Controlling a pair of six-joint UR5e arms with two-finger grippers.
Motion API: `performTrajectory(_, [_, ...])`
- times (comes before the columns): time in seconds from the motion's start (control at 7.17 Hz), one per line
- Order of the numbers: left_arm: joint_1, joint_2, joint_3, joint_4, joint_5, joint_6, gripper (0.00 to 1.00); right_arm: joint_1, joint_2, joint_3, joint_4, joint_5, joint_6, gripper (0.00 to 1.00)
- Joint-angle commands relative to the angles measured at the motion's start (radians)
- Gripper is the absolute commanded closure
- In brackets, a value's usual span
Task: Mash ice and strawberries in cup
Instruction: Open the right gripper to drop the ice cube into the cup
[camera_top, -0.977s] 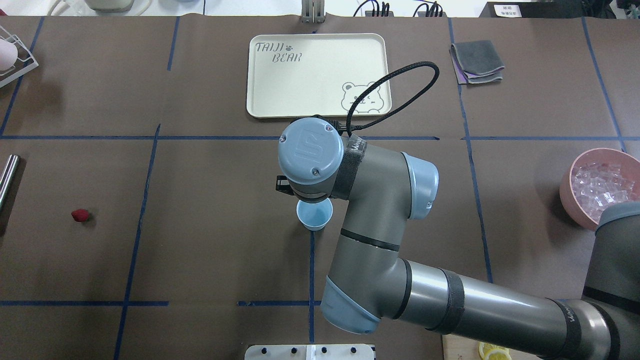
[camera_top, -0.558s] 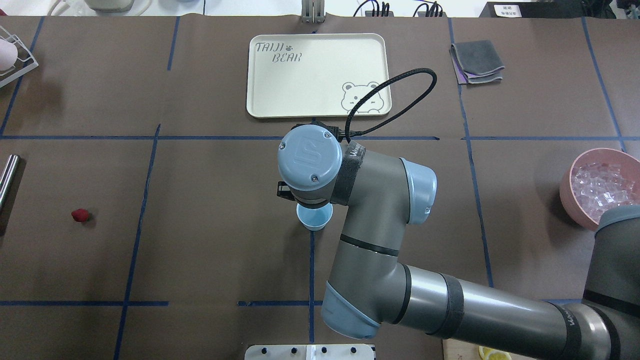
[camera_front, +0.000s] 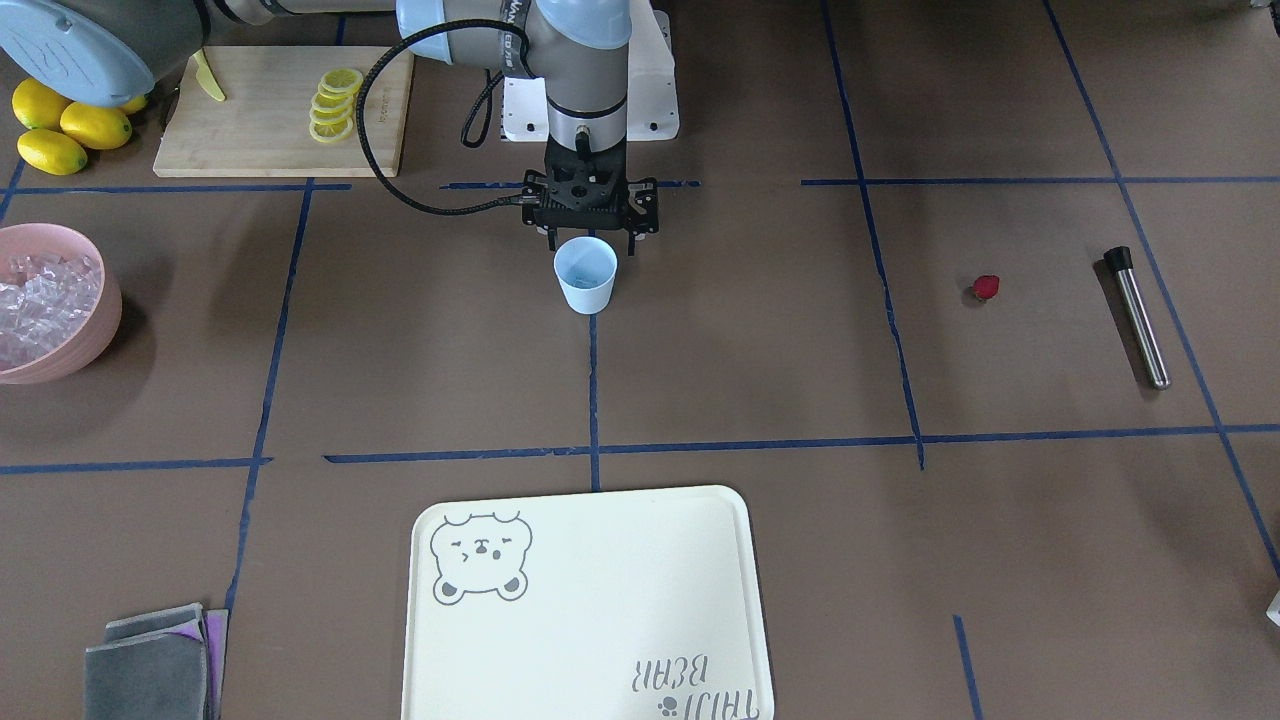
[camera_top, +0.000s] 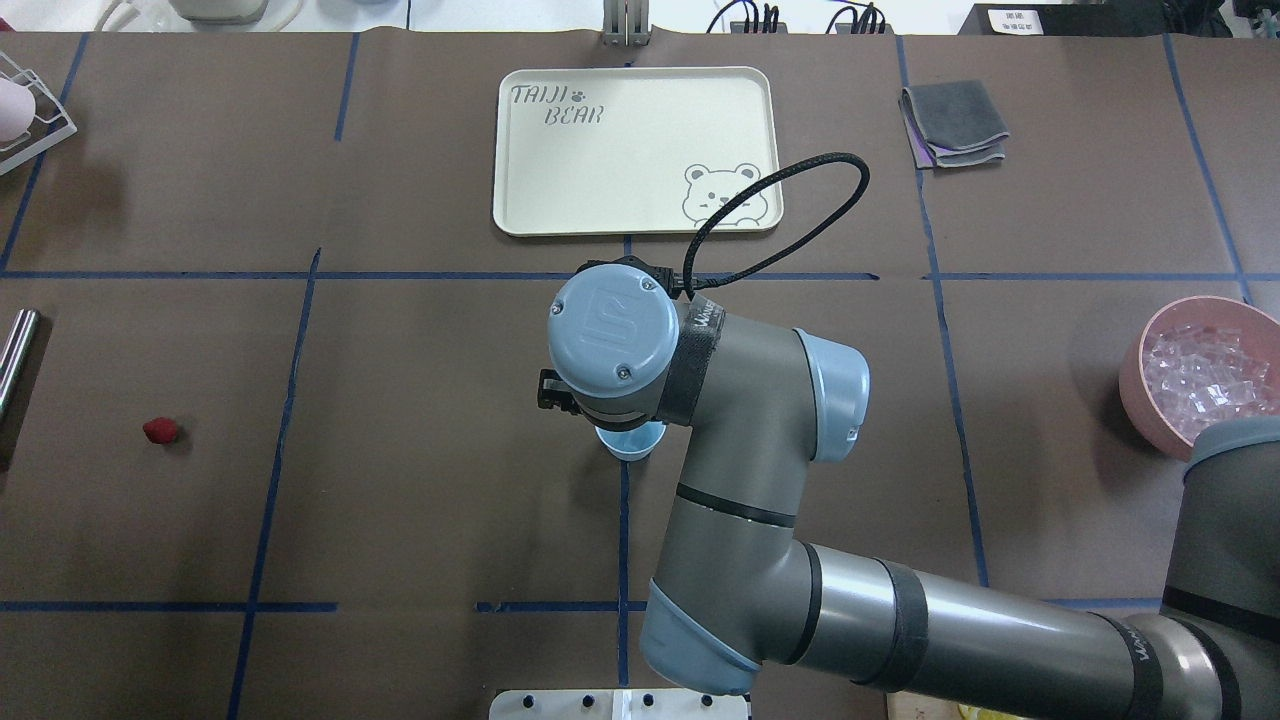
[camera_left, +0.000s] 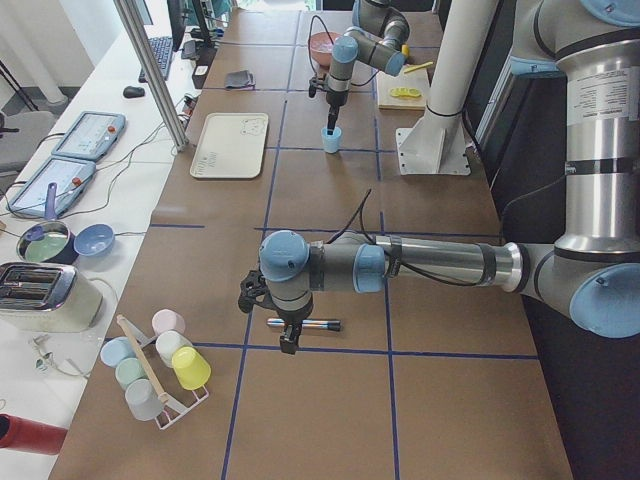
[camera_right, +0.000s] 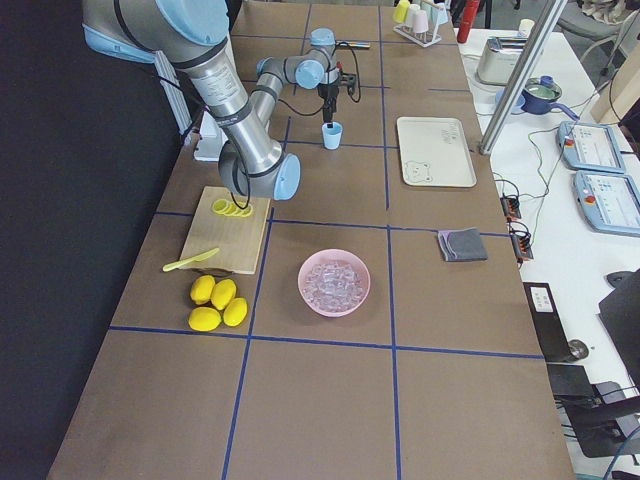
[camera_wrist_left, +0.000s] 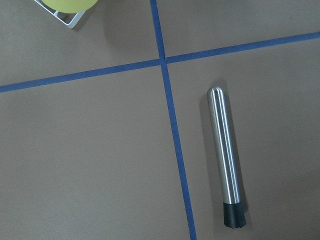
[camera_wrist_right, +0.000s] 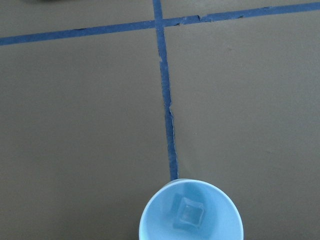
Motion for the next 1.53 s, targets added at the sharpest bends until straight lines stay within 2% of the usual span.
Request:
performTrajectory(0.0, [-0.001, 0.0, 0.0, 0.0, 0.0, 0.0, 0.0, 0.104, -0.082, 0.082, -0.004, 0.062, -0.042, 0.01])
performTrajectory(0.28, [0.001, 0.0, 0.0, 0.002, 0.0, 0.0, 0.0, 0.268, -0.295, 0.299, -0.001, 0.192, -0.244, 0.01])
performTrajectory(0.42, [0.001, 0.002, 0.0, 0.002, 0.0, 0.0, 0.0, 0.337, -0.434, 0.384, 0.008, 0.231, -0.369, 0.01])
performTrajectory(0.56, [0.001, 0.0, 0.003, 0.002, 0.0, 0.0, 0.0, 0.416, -0.537, 0.418, 0.008, 0.28, -0.489, 0.01])
performTrajectory(0.7, [0.001, 0.0, 0.002, 0.002, 0.0, 0.0, 0.0, 0.504, -0.624, 0.426, 0.04, 0.352, -0.621, 0.01])
performTrajectory(0.84, [0.001, 0.0, 0.002, 0.002, 0.0, 0.0, 0.0, 0.564, -0.737, 0.426, 0.134, 0.407, -0.709, 0.01])
performTrajectory(0.98, [0.001, 0.0, -0.001, 0.0, 0.0, 0.0, 0.0, 0.62, -0.873, 0.415, 0.284, 0.45, -0.775, 0.01])
performTrajectory(1.12, [0.001, 0.0, -0.001, 0.0, 0.0, 0.0, 0.0, 0.67, -0.95, 0.385, 0.378, 0.511, -0.838, 0.01])
performTrajectory(1.4, [0.001, 0.0, -0.006, 0.002, 0.0, 0.0, 0.0, 0.699, -1.032, 0.299, 0.513, 0.538, -0.956, 0.05])
